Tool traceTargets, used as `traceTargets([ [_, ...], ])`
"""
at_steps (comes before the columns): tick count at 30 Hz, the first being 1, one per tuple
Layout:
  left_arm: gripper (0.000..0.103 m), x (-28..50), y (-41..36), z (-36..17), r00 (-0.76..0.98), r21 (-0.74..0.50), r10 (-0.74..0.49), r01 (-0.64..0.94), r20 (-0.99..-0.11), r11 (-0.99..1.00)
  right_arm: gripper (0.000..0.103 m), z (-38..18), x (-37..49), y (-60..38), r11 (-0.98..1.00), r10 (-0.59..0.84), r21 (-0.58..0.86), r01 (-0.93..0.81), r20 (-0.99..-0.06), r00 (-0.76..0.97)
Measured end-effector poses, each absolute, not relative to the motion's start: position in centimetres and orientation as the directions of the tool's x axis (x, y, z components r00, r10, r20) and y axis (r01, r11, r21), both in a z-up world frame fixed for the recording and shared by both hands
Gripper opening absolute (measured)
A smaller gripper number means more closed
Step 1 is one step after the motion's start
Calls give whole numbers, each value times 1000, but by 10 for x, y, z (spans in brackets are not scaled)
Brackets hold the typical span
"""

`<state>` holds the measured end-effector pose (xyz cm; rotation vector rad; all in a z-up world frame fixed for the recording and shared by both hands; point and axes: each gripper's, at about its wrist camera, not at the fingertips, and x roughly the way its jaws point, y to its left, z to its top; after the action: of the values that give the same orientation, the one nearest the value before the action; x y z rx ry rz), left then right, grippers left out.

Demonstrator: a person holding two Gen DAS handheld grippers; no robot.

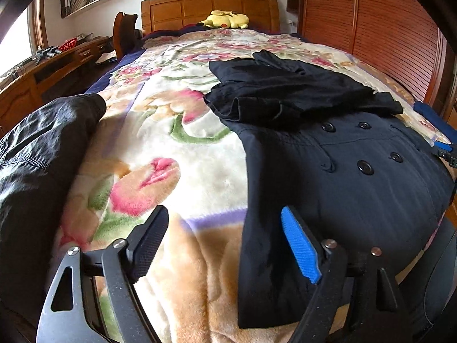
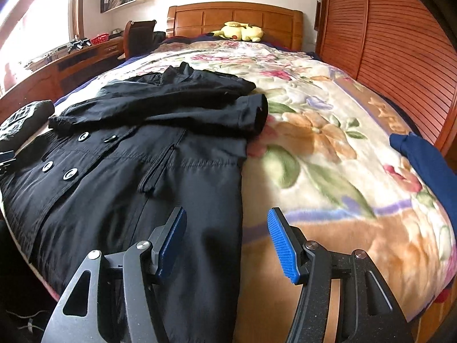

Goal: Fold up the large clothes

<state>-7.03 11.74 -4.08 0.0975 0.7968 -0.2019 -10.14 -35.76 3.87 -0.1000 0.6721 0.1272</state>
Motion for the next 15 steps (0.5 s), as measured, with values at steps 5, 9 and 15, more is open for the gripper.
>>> traceTargets([
  [5, 72, -77, 113, -42, 682, 3, -160, 232, -713, 973, 61, 35, -113, -357, 986, 94, -46, -162, -649, 755],
  [9, 67, -80, 112, -44, 682, 0, -164, 234, -713, 972, 61, 31, -116, -358, 986, 84, -51, -158, -662, 745],
  [15, 57, -84, 114, -45, 690, -13, -173, 232, -703, 973, 61, 30, -116, -361, 987, 87, -42, -155, -674, 734],
])
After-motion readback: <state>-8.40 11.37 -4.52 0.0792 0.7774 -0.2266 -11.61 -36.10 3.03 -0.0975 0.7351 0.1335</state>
